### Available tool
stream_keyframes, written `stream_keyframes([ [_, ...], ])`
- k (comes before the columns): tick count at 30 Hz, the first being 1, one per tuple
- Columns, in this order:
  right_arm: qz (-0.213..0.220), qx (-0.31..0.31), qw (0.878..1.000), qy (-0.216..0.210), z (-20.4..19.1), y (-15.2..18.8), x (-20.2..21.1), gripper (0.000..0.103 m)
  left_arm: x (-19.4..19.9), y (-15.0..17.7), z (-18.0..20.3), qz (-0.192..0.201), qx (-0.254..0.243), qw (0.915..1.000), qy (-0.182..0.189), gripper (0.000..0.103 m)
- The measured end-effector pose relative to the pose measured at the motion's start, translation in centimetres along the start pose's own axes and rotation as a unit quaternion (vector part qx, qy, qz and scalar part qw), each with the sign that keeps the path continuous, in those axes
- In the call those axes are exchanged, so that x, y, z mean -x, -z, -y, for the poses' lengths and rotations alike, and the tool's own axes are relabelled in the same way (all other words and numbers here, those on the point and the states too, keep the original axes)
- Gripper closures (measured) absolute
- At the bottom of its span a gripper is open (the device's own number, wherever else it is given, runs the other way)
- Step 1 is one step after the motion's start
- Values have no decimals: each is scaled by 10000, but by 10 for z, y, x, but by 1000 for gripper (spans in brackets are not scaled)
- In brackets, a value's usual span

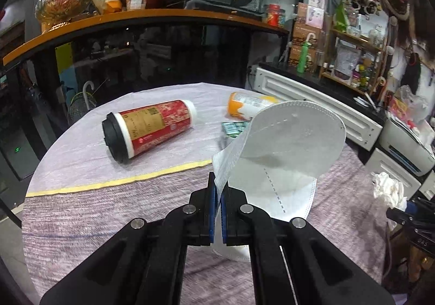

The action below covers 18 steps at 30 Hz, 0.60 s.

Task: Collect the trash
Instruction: 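Carry the tissues over the bin and open the right gripper while the left gripper carries the mask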

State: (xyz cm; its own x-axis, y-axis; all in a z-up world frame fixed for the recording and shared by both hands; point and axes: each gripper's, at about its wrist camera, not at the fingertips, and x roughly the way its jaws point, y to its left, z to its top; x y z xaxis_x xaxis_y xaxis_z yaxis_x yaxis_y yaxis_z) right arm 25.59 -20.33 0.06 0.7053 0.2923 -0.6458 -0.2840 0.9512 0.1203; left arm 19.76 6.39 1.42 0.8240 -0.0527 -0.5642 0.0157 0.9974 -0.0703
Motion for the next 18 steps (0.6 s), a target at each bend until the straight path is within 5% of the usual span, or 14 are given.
stream_keyframes([
  [18,40,-332,9987,373,43,64,61,65,28,38,119,-80,-601,9906,1225,99],
])
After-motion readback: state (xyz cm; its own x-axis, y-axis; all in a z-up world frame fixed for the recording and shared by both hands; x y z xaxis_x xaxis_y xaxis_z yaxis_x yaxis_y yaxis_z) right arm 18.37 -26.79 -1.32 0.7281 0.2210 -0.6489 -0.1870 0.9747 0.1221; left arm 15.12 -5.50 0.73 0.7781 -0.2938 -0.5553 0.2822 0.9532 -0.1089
